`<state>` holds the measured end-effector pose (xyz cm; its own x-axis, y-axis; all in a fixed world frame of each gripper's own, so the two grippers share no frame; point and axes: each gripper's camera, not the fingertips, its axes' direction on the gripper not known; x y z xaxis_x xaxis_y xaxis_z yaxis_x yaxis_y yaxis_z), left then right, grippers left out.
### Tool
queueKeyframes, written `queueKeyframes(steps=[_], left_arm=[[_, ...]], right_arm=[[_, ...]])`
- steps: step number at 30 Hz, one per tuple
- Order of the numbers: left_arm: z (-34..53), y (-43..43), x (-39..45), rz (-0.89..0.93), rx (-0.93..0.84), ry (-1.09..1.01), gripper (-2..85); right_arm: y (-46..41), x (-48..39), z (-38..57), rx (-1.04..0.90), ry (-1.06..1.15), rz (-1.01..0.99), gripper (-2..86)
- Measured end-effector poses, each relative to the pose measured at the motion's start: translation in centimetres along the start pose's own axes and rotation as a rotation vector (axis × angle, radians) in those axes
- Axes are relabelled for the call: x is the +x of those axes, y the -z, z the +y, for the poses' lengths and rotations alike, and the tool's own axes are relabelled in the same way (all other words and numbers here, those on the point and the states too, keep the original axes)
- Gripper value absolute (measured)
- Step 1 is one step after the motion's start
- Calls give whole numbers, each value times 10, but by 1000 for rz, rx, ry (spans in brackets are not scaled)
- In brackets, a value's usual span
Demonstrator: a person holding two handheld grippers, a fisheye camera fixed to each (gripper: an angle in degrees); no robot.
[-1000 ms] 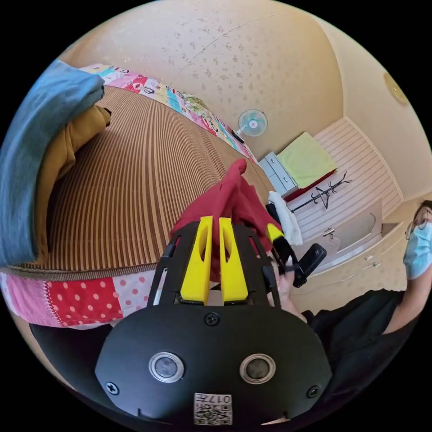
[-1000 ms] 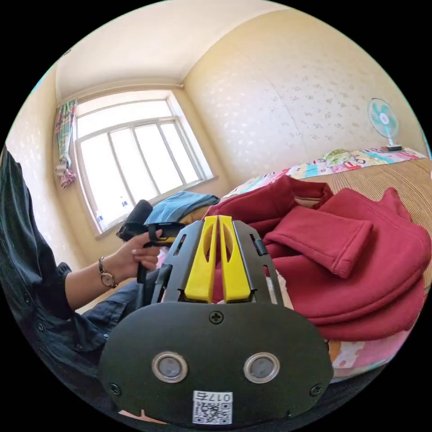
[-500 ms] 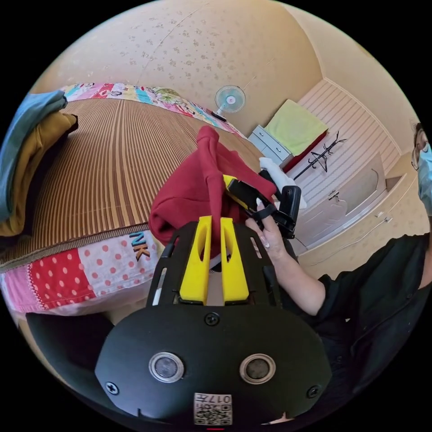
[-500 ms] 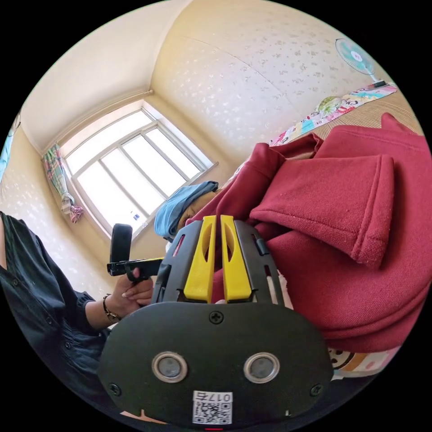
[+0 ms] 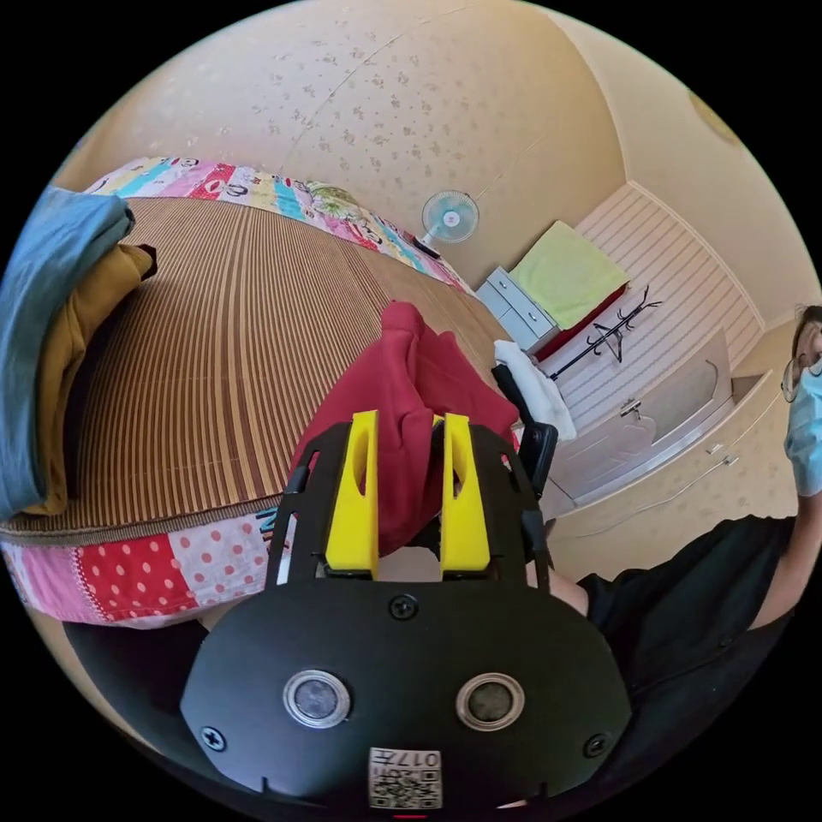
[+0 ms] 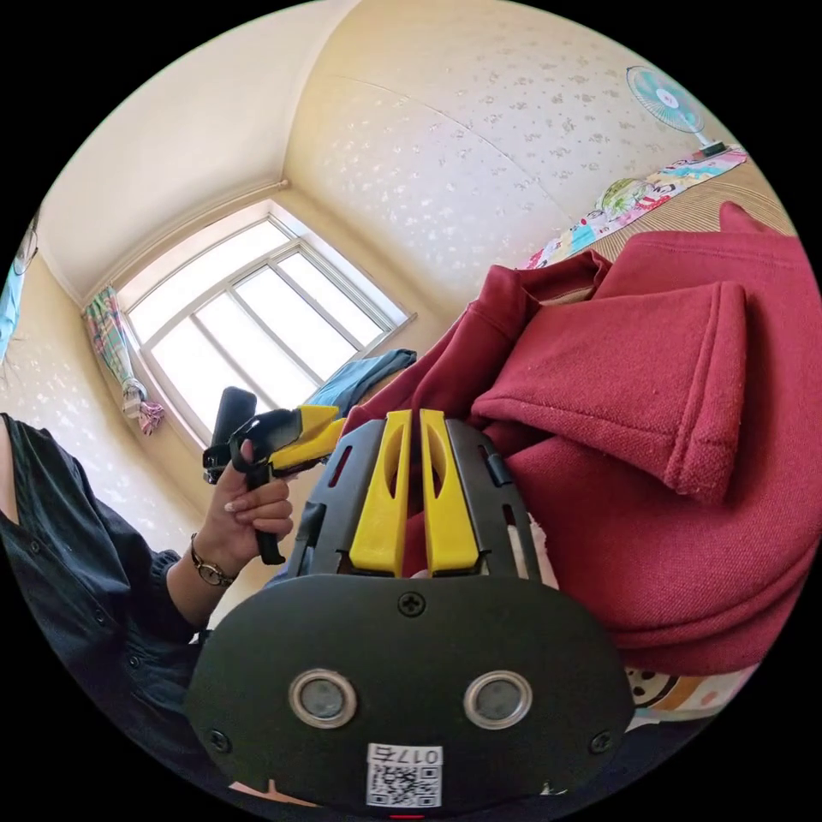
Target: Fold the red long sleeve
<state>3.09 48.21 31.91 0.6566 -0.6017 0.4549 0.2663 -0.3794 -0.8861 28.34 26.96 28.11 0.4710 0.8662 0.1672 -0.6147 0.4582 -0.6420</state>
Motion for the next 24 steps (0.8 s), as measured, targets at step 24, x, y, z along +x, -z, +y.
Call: queueKeyframes(steps=[24], left_arm=[[18, 179, -65, 726, 459, -582, 3]], right_arm=[[125, -159, 57, 248, 432, -167, 5]])
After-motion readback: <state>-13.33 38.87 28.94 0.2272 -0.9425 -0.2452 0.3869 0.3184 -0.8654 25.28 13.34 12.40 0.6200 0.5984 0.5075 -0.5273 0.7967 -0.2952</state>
